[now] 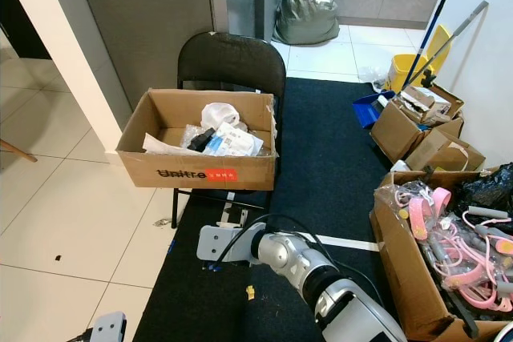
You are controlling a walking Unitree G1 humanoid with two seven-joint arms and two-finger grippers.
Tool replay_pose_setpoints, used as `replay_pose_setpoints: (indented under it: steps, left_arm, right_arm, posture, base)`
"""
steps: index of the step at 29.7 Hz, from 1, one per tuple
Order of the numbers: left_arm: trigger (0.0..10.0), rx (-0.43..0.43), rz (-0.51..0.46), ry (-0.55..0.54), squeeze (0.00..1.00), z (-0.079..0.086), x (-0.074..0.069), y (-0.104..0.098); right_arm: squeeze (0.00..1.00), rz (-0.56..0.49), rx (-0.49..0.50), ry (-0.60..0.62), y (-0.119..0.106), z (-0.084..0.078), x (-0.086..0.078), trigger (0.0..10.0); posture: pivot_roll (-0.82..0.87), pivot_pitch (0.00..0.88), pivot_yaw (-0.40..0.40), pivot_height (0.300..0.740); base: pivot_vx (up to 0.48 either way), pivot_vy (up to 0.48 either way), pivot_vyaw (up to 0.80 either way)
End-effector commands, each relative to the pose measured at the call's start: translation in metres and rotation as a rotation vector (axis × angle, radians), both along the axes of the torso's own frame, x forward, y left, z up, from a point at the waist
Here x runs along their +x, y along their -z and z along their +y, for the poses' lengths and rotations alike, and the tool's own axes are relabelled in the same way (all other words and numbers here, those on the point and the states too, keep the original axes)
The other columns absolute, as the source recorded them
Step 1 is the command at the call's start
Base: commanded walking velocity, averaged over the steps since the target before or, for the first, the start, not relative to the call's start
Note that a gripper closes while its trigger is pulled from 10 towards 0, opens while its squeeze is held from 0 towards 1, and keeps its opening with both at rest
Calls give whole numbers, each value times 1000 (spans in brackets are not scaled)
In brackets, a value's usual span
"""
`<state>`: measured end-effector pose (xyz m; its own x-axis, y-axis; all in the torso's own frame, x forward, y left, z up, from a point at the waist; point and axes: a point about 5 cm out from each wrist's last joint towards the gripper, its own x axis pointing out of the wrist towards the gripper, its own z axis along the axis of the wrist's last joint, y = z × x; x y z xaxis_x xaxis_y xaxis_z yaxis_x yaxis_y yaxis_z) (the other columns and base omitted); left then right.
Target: Picking trash to rubbish bin
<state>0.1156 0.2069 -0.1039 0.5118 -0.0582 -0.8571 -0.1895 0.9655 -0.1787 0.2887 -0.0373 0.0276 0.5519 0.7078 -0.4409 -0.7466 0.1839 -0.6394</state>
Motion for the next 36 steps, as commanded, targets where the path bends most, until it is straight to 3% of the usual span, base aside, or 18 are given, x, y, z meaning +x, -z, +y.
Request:
replay_pose_setpoints:
  steps: [1,25,36]
  left_arm:
    - [10000,-6,24,15,0,-4,-5,2]
    - [10000,-14,26,13,0,-4,-7,3]
    - [10000,0,41,1,0,11,-16,2]
  right_arm:
    - [0,-2,5,-1,-1,0,1,10000]
    - [0,-2,7,-3,-2,0,1,10000]
    - [0,-2,5,-1,-2,-1,2,10000]
  posture:
    - [76,0,20,740]
    - [73,0,20,740]
    - [69,0,20,740]
  base:
    - [0,0,0]
    - [0,0,0]
    - [0,0,0]
